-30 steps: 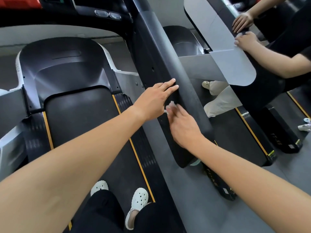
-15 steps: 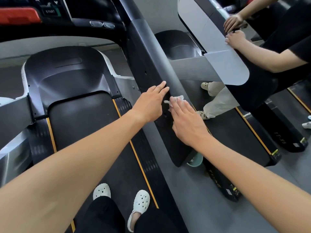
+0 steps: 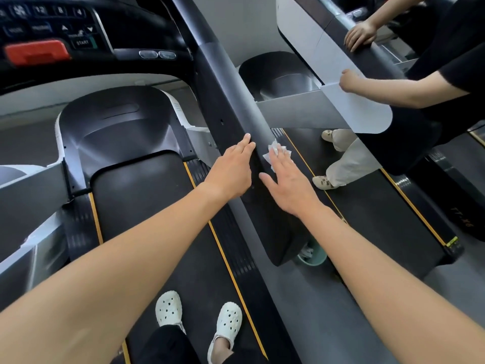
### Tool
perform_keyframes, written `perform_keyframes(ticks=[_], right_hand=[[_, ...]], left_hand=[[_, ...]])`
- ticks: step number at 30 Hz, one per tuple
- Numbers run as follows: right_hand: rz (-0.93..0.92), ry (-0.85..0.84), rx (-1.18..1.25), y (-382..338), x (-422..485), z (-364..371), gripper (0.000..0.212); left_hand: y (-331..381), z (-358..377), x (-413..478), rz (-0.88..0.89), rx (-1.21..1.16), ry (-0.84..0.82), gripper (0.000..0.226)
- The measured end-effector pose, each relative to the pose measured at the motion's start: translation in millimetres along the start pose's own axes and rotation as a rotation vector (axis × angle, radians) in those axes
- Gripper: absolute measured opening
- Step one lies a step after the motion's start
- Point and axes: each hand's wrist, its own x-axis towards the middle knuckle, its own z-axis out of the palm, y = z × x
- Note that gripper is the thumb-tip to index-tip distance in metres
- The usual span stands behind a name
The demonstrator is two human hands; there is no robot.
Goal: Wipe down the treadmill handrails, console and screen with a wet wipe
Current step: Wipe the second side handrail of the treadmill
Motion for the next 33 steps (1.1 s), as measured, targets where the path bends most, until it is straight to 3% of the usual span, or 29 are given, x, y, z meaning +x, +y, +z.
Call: perform_keyframes(ticks=[7, 14, 21, 28, 33], right_hand=[[-0.140, 0.076, -0.110, 18, -31, 16, 0.074], [0.003, 0.014, 0.190, 13, 24, 3, 0.060], [-0.125, 0.091, 0.046, 23, -27, 9, 0.059], [0.021, 0.048, 0.208, 14, 13, 5, 0.059], [-0.069, 0.104, 0.146, 20, -19, 13, 0.061]], left_hand=[[10, 5, 5, -0.060, -0.037, 0.009, 0.062], [14, 5, 3, -0.088, -0.006, 0.015, 0.066], [18, 10, 2, -0.099, -0.040, 0.031, 0.070], [20, 9, 3, -0.128, 0.025, 0.011, 0.069], [24, 10, 2, -0.140, 0.033, -0.003, 0.069]])
